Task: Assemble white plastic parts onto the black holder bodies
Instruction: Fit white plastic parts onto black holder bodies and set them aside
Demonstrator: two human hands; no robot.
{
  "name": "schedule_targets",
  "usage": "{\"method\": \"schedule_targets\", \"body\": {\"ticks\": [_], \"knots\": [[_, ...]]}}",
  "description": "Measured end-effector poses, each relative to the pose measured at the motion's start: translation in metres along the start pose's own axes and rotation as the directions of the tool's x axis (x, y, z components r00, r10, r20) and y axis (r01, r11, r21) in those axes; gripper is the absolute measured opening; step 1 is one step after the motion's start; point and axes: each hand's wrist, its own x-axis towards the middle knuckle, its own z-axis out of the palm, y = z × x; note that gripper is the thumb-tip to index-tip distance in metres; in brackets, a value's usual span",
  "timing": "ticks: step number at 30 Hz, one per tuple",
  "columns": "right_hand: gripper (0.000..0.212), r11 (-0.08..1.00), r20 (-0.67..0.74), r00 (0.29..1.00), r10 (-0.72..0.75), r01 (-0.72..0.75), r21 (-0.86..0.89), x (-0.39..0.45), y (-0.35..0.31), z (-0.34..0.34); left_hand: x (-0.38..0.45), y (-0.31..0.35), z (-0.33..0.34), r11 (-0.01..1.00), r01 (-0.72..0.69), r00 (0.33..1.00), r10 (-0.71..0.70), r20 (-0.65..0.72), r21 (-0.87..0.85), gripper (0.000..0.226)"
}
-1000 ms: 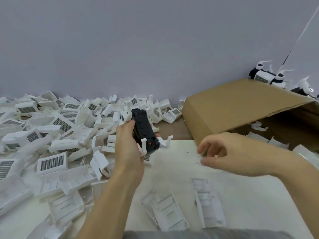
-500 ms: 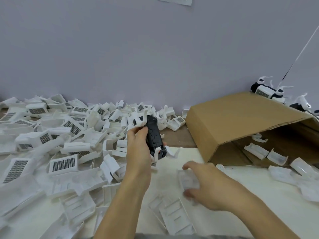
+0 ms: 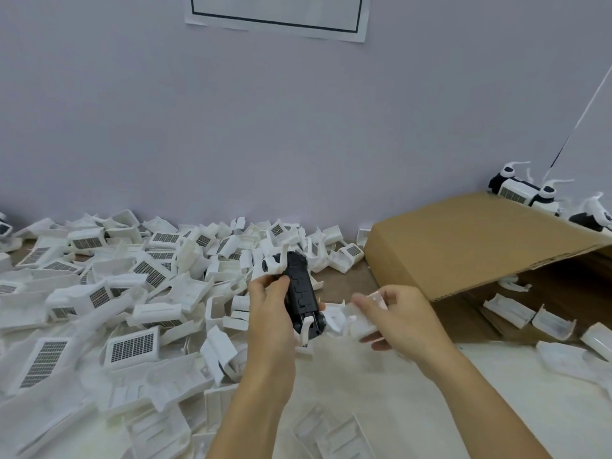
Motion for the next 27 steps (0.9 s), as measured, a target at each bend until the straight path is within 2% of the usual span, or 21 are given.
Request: {"method": "schedule_targets", "body": {"ticks": [2,5,9,11,14,17,19,21,23,25,27], "knots": [[0.029,0.967,0.024,0.999,0.048,-0.052,0.250,-0.004,0.006,0.003,-0.002,-0.002,0.001,0.999,0.024,1.000,-0.024,0.002,-0.027,0.016],[0.029,0.868,0.018,0.994,0.108,-0.103,0.486,-0.004,0.014,0.009,-0.003,-0.001,0.000,0.996,0.060,0.998,-0.059,0.028,-0.060,0.020],[0.019,0.696,0.070,0.982,0.178,-0.176,0.696,0.000,0.015,0.008,-0.002,0.000,0.000,0.995,0.088,0.996,-0.088,0.013,-0.053,0.020],[0.018,0.593,0.126,0.980,0.153,-0.193,0.782,0.002,0.014,0.008,-0.001,0.002,-0.002,0.996,0.090,0.996,-0.090,0.011,0.007,0.021],[0.015,0.536,0.140,0.988,0.068,-0.155,0.830,0.002,0.016,0.009,0.000,0.003,-0.004,0.993,0.098,0.994,-0.102,0.048,0.073,0.008],[0.030,0.533,0.125,0.992,-0.020,-0.095,0.841,0.003,0.017,0.012,0.003,-0.001,-0.005,0.987,0.083,0.997,-0.083,-0.004,0.139,0.021],[0.046,0.550,0.112,0.991,-0.078,-0.051,0.834,0.003,0.018,0.013,0.004,-0.005,-0.005,0.972,0.049,0.998,-0.042,-0.037,0.230,0.042],[0.050,0.617,0.068,0.991,-0.113,0.017,0.787,0.002,0.019,0.015,0.003,-0.007,-0.004,0.945,0.012,0.998,0.009,-0.062,0.326,0.068],[0.048,0.732,-0.009,0.989,-0.146,0.114,0.672,0.001,0.020,0.016,0.001,-0.005,-0.003,0.930,0.003,0.995,0.032,-0.089,0.366,0.083],[0.046,0.780,-0.063,0.980,-0.187,0.187,0.597,-0.001,0.020,0.017,0.003,-0.005,-0.003,0.951,0.027,0.992,0.012,-0.124,0.308,0.075],[0.047,0.775,-0.083,0.975,-0.205,0.214,0.595,-0.001,0.019,0.017,0.007,-0.006,-0.005,0.980,0.044,0.992,-0.020,-0.122,0.194,0.041]]}}
